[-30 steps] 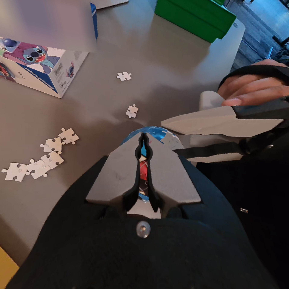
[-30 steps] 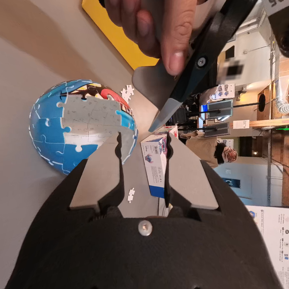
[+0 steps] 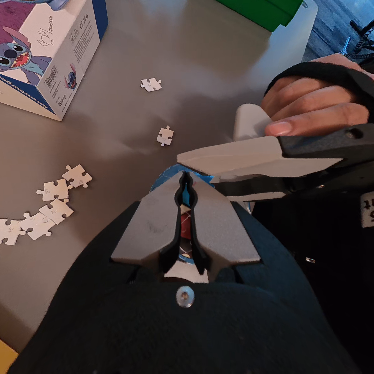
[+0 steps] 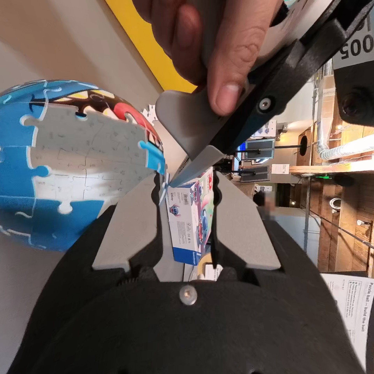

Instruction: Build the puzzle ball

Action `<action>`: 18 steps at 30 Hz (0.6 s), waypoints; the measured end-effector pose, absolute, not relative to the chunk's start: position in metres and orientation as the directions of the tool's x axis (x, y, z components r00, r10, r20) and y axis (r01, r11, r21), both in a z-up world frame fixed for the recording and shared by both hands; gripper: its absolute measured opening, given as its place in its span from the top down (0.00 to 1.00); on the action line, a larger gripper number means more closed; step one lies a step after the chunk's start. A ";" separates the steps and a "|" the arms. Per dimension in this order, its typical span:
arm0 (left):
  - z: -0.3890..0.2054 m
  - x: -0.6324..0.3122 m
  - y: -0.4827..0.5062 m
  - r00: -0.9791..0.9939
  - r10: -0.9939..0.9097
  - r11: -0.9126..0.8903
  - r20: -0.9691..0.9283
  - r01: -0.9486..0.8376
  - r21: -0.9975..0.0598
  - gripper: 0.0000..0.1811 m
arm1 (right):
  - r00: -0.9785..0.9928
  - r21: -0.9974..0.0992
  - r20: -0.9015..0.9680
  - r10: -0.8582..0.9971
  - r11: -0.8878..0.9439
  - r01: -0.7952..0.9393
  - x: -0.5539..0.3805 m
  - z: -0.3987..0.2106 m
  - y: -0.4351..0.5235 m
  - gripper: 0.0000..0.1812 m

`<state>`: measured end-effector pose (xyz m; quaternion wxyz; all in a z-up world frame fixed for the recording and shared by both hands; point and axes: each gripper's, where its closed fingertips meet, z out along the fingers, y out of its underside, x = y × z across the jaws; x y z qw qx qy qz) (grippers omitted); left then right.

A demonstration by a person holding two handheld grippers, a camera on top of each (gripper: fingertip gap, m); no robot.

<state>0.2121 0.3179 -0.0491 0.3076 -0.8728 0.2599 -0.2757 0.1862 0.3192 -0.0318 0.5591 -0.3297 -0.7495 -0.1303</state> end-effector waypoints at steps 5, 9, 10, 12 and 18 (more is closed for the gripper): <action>-0.049 0.212 0.318 0.716 -0.621 -0.680 0.319 -0.290 -0.674 1.00 | -0.148 -0.161 0.934 0.324 0.754 0.637 0.186 -0.030 0.320 0.74; -0.049 0.212 0.317 0.716 -0.621 -0.680 0.320 -0.288 -0.675 1.00 | -0.137 -0.164 0.940 0.312 0.768 0.620 0.186 -0.028 0.319 0.74; -0.049 0.212 0.317 0.715 -0.621 -0.680 0.321 -0.287 -0.675 1.00 | -0.137 -0.166 0.940 0.312 0.771 0.615 0.186 -0.028 0.318 0.74; -0.049 0.212 0.317 0.714 -0.622 -0.678 0.320 -0.288 -0.676 1.00 | -0.143 -0.164 0.939 0.313 0.774 0.612 0.185 -0.029 0.318 0.75; -0.049 0.212 0.317 0.709 -0.624 -0.678 0.328 -0.282 -0.679 1.00 | -0.151 -0.132 0.950 0.274 0.790 0.599 0.184 -0.028 0.316 0.75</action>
